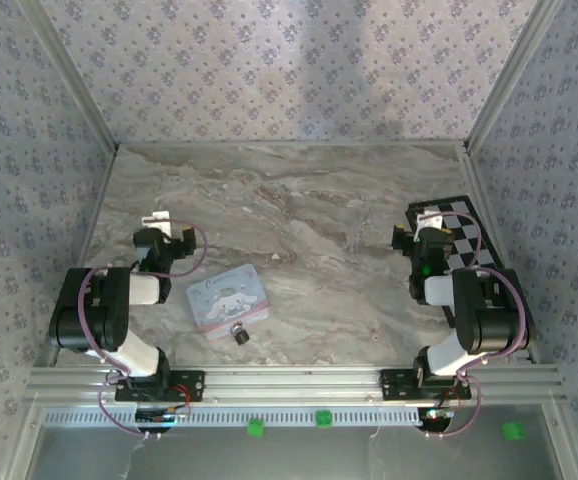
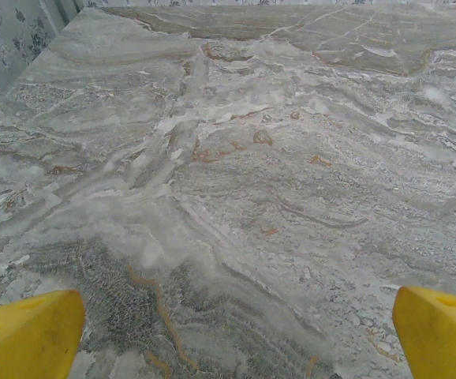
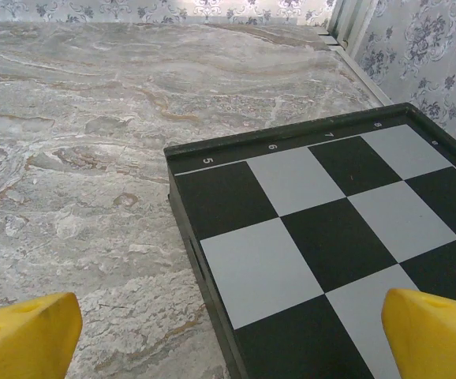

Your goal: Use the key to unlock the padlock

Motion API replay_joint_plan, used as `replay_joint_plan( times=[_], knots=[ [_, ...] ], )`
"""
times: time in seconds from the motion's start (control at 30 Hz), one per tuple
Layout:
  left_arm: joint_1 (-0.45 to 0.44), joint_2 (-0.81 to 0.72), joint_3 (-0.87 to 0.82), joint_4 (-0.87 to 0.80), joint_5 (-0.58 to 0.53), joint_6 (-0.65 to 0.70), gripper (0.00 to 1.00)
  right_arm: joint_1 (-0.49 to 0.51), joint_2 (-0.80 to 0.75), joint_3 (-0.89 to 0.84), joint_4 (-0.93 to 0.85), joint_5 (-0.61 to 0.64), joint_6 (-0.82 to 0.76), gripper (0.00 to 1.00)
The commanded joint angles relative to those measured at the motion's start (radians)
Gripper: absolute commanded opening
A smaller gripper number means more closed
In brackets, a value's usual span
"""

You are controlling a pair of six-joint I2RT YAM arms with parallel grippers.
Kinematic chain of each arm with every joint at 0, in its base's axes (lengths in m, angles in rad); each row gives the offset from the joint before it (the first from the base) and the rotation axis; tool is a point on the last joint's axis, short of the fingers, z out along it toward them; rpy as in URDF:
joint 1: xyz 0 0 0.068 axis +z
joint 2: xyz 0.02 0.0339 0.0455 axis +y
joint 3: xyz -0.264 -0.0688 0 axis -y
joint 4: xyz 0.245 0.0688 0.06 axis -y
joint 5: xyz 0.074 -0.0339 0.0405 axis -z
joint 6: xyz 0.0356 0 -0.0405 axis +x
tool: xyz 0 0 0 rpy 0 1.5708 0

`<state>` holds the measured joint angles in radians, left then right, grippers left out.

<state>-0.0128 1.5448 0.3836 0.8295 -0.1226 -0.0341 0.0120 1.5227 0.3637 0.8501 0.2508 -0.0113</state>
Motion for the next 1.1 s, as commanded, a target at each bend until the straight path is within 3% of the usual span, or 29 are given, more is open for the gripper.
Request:
replay_joint_plan(
  times=[0.0, 0.93, 1.07],
  knots=[
    [0.005, -0.01, 0.024, -0.004, 0.013, 0.011, 1.0, 0.004, 0.005, 0.003, 0.027, 0.023, 0.013, 0.99],
    [0.006, -0.011, 0.021, 0.0, 0.015, 0.013, 1.0, 0.005, 0.003, -0.002, 0.034, 0.021, 0.012, 0.99],
    [0.006, -0.099, -0.029, 0.015, 0.134, 0.06, 1.0, 0.044, -0.002, -0.042, 0.113, 0.01, -0.044, 0.99]
  ],
)
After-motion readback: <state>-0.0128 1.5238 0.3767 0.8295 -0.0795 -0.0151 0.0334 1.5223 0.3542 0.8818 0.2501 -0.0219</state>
